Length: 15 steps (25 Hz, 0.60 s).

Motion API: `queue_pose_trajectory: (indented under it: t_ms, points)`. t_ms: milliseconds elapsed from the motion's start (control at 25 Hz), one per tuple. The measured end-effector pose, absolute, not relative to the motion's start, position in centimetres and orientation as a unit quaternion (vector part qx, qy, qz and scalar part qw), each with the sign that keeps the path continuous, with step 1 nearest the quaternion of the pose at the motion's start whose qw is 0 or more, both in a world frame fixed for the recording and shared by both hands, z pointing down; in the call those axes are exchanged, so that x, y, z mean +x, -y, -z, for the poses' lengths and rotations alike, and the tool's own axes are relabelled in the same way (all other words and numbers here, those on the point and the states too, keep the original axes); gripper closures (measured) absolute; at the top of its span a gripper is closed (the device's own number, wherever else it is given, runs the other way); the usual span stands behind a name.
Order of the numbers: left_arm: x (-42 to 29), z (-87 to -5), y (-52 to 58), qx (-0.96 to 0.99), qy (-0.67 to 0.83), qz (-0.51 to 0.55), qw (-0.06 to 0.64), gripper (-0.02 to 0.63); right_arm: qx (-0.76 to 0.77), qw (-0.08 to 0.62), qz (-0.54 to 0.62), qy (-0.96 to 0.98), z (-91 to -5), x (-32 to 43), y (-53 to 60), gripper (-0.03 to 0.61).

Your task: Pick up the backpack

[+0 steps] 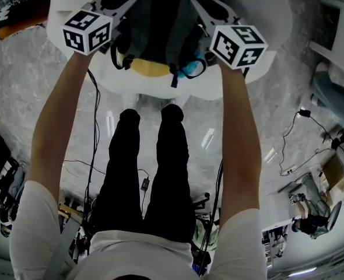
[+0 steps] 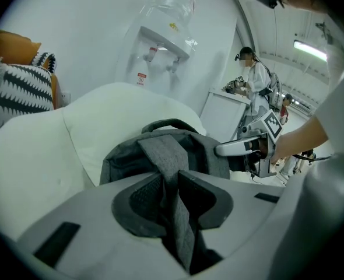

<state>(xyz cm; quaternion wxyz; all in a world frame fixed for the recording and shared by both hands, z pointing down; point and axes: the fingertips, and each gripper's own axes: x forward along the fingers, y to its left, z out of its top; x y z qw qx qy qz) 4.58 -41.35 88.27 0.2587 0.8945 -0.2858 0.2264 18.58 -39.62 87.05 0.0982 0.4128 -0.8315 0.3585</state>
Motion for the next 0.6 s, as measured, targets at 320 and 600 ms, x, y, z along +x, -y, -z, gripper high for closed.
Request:
queue_pose_trajectory:
  t_ms: [320,600]
  points:
    - [4.0,-86.1,40.9,0.899,0.286,-0.209,0.258,0.561,0.418,0.099,-0.353,0.831,-85.3,18.2,38.8,0.503]
    - [3.1,-84.5,39.7,0.9,0.284,-0.208,0.256,0.569,0.419,0.101,-0.353,0.831,-83.6,17.5,37.4,0.514]
